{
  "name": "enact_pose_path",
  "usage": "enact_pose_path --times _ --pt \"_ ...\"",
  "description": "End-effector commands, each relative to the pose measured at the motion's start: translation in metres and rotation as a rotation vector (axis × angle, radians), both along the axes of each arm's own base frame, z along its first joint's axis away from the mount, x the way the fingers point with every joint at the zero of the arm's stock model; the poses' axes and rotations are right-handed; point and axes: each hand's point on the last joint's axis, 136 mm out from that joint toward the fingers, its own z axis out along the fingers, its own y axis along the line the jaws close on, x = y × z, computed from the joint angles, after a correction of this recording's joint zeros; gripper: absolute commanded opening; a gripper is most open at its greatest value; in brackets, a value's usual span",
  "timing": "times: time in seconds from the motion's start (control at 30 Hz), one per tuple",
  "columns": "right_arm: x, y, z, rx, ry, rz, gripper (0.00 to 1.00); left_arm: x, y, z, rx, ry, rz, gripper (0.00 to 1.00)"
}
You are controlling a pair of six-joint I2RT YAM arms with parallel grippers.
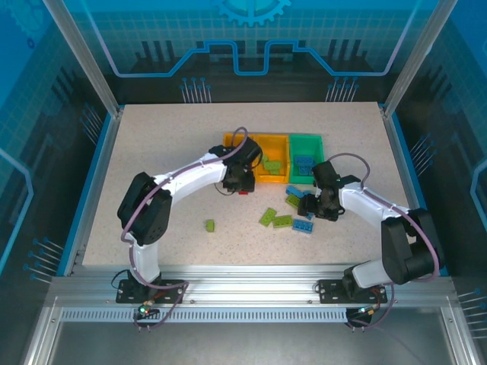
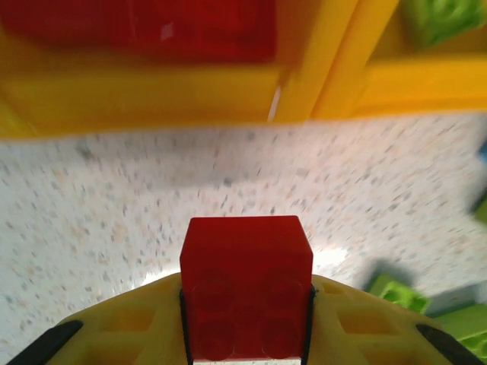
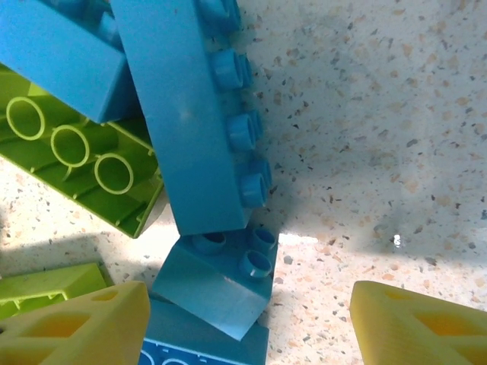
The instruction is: Sort the legos into containers by color
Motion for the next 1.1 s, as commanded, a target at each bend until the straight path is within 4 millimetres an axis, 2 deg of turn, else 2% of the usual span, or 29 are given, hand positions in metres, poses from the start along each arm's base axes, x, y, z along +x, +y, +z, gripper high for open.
enact_pose_path --times 0.0,0.17,0.43,0.63,0.7,0.9,0.93,1.0,1.07 --pt "0.005 0.004 -0.005 0.005 0.012 -0.018 0.70 0.021 0.009 0.023 0.024 -0.043 -0.036 0.30" --pt "0.011 0.003 -0.012 -0.016 0.023 -0.019 0.68 0.052 0.011 0.026 0.002 -0.051 -0.024 0.30" --pt "0.020 0.001 -0.018 -0.030 0.030 -0.012 0.56 0.088 0.019 0.018 -0.008 -0.061 0.000 0.32" --pt "0.023 -0.004 -0.015 -0.049 0.023 -0.014 0.36 0.103 0.018 0.008 -0.011 -0.054 0.002 0.36" --pt "0.023 -0.007 -0.012 -0.059 0.017 -0.012 0.31 0.106 0.018 0.005 -0.015 -0.053 0.010 0.39" --pt "0.021 -0.014 -0.001 -0.070 -0.005 -0.020 0.28 0.110 0.021 0.004 -0.028 -0.054 0.034 0.55" --pt "0.021 -0.015 0.002 -0.070 -0.010 -0.021 0.28 0.110 0.021 0.006 -0.029 -0.056 0.037 0.61" --pt "0.019 -0.016 0.007 -0.075 -0.015 -0.017 0.28 0.109 0.022 0.011 -0.032 -0.061 0.040 0.68" --pt "0.029 -0.014 0.025 -0.069 -0.059 -0.012 0.28 0.106 0.022 0.017 -0.039 -0.072 0.042 0.78"
